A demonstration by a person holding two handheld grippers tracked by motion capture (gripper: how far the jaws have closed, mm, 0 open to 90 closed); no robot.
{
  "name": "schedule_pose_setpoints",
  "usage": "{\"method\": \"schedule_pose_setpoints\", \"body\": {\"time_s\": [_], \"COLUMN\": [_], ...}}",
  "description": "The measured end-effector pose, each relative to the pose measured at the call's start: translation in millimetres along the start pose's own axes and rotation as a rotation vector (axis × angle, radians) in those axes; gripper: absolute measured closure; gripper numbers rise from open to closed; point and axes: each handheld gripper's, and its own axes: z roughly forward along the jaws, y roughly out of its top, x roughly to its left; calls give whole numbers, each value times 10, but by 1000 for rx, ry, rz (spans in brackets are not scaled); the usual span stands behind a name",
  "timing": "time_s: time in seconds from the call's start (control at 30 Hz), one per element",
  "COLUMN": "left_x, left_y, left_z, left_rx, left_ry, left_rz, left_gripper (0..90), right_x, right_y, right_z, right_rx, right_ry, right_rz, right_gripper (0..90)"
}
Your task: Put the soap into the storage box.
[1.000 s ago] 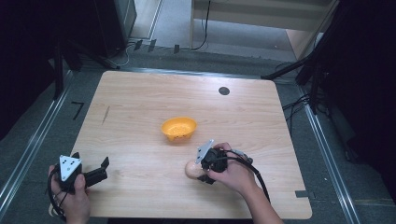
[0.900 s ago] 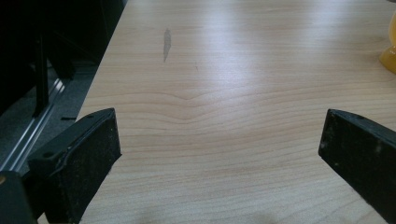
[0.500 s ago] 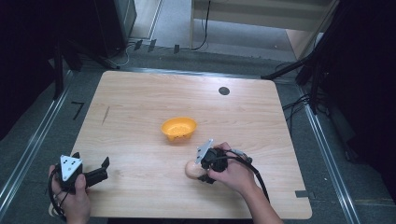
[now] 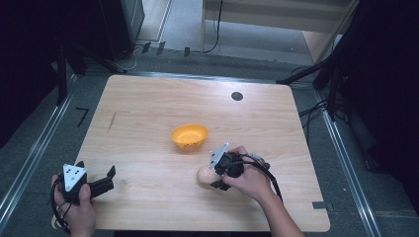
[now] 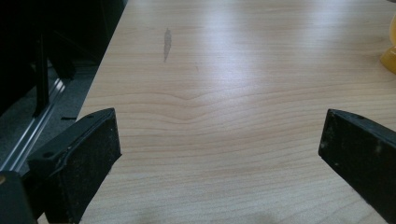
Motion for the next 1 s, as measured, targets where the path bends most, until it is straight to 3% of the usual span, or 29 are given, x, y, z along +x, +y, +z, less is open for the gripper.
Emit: {"method": "schedule_pose_setpoints", "body": {"time_s": [1.0], "left_x": [13], "left_y": [0], "left_z": [-2], "left_rx": [0], "left_ry": [-8], "left_rz": [-11], "left_gripper": [0], "right_x": [-227], "right_y": [294], "right_z": [-333], "right_rx": [-35], "right_ry": [-15], "right_rz": [-65], "right_gripper": [336]}}
